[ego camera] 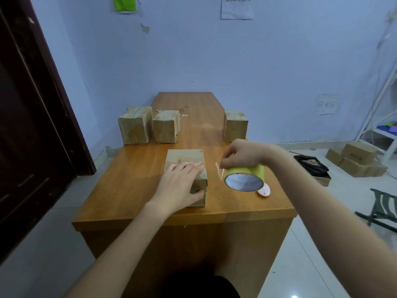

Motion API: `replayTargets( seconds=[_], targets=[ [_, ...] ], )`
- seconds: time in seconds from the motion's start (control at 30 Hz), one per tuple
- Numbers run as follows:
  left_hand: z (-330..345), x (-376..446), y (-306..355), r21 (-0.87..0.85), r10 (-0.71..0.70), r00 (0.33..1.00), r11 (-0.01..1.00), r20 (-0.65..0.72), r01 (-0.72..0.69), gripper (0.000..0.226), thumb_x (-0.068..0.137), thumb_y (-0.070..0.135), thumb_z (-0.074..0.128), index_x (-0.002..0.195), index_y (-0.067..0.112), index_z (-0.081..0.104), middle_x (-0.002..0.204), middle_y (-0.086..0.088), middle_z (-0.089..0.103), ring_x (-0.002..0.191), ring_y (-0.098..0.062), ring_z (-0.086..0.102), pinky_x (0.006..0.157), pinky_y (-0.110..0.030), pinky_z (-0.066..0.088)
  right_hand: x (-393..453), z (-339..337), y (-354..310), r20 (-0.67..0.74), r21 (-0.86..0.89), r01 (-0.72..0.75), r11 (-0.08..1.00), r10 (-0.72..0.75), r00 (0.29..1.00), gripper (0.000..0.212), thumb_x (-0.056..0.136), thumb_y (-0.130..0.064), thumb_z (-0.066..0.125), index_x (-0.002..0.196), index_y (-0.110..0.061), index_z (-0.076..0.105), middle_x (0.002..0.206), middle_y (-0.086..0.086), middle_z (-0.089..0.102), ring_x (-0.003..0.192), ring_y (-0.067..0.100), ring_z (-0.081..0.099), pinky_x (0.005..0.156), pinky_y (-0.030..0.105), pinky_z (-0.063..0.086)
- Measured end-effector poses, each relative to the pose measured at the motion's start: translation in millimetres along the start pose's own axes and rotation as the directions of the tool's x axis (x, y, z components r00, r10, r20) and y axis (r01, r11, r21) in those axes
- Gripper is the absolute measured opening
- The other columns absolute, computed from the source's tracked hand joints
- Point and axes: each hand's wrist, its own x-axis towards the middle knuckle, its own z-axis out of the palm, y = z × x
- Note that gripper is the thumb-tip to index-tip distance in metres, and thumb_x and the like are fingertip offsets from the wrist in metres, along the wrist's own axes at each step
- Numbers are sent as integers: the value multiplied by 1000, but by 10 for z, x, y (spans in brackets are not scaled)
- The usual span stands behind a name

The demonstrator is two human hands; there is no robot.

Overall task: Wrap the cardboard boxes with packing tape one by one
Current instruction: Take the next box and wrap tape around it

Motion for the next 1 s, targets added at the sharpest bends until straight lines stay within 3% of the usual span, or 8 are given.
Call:
replayTargets(
  seconds=[0.1, 0.2, 0.37, 0.63, 0.7, 0.83, 0.93, 1.0],
  targets=[
    [-1, 16, 8, -22, -22, 1000, 999, 10, 22, 67, 84, 56, 54, 142, 27, 35, 146, 12, 37, 134, -7, 29, 108, -29, 20, 9, 274, 111, -219, 166, -4, 986, 40, 975, 23, 86, -35, 59, 90, -16, 71, 96, 4, 71, 80, 19, 63, 69, 34, 56],
    [13, 24, 4, -9, -33, 999, 999, 3, 33, 67, 84, 57, 53, 141, 28, 36, 146, 13, 38, 133, -6, 30, 108, -28, 21, 40, 606, 133, -464, -60, -86, 994, 48, 885, 27, 90, -41, 54, 111, -27, 63, 104, -6, 66, 85, 13, 62, 68, 27, 53],
    [10, 14, 6, -1, -43, 999, 999, 19, 43, 67, 85, 58, 51, 143, 30, 33, 148, 14, 34, 135, -5, 28, 109, -28, 20, 89, 1067, 174, -451, -326, -144, 934, -19, 892, 29, 97, -34, 44, 122, -20, 51, 104, 3, 57, 81, 22, 61, 56, 28, 43],
    [-40, 5, 47, 40, -46, 998, 998, 54, 44, 71, 89, 54, 48, 148, 26, 19, 154, 9, 23, 140, -8, 20, 113, -30, 17, 74, 1277, 253, -448, -279, -177, 944, 35, 893, 53, 99, -35, 40, 147, -25, 21, 122, 5, 50, 75, 17, 54, 44, 21, 28],
    [-64, -6, 52, 31, -47, 995, 999, 91, 44, 73, 89, 54, 48, 149, 25, 16, 156, 8, 15, 142, -9, 15, 113, -30, 16, 79, 1251, 229, -440, -277, -199, 940, 60, 896, 62, 97, -35, 42, 151, -26, 13, 122, 8, 48, 83, 18, 53, 51, 21, 33],
    [-172, -86, -6, -283, -160, 987, 946, 19, 159, 70, 90, 44, 52, 148, 28, 15, 152, 20, 9, 137, 1, 8, 108, -27, 13, 32, 1177, 173, -556, -326, -260, 909, 38, 831, 57, 92, -49, 45, 138, -16, 37, 126, 9, 47, 109, 24, 48, 81, 28, 42],
    [-237, -144, -163, -471, -409, 902, 828, -135, 305, 49, 92, 31, 53, 139, 22, 40, 143, 10, 37, 131, -7, 30, 102, -27, 27, 15, 1100, 57, -611, -88, -65, 994, -3, 791, 52, 96, -47, 39, 138, -16, 43, 133, 7, 48, 116, 21, 49, 85, 26, 43],
    [-231, -171, -273, -490, -552, 832, 742, -61, 457, 48, 94, 36, 49, 138, 18, 41, 141, 1, 42, 129, -16, 38, 98, -31, 34, 45, 1044, -71, -503, 223, 67, 972, 56, 862, 53, 99, -47, 35, 144, -19, 36, 141, 5, 45, 120, 19, 50, 89, 28, 43]
  ],
)
